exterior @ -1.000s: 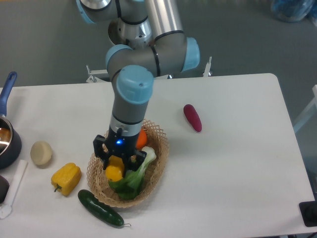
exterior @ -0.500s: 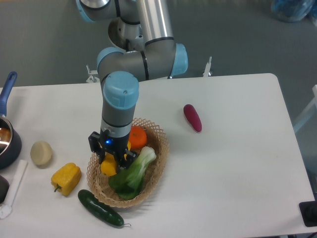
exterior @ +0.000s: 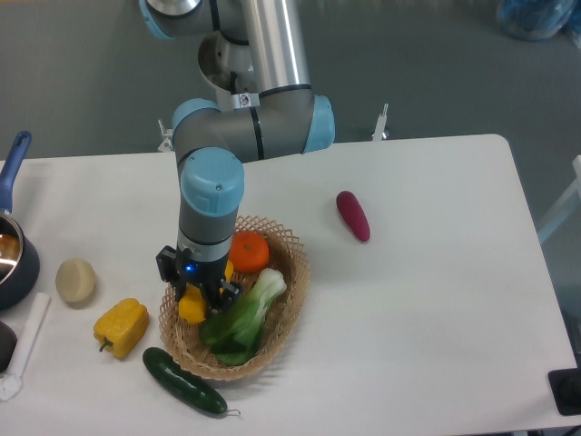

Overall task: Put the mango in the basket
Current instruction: 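Lower the mango into the basket beside the orange and open the gripper, then lift the open gripper up and away from the basket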

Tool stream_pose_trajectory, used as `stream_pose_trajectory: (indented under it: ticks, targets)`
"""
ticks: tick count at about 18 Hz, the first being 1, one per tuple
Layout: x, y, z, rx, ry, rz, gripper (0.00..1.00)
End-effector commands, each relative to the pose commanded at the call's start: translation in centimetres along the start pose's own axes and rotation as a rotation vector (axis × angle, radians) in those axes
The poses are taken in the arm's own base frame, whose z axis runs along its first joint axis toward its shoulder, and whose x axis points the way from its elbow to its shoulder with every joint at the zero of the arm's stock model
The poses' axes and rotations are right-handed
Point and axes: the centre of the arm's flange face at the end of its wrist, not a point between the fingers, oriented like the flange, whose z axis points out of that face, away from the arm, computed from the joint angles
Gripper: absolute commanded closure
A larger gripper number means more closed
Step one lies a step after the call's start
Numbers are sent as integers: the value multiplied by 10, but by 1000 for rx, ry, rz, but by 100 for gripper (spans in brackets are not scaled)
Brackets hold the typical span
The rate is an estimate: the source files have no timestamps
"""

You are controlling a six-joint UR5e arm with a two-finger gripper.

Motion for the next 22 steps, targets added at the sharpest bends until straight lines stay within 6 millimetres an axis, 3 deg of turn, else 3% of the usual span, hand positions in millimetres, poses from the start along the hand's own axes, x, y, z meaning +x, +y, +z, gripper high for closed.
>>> stream_pose_trajectory:
  ticks: [2,6,11,13,18,22]
  targets:
    - [-1,0,1,0,0,3,45]
    - [-3,-2,-2,-5,-18,8,0]
    - [-16,-14,-26,-1,-100,17,0]
    - [-30,-18,-44,-26,-190,13,0]
    - [-122,1,-126,6,-382,-103,0]
    - [-179,41,-207,34,-494,-113,0]
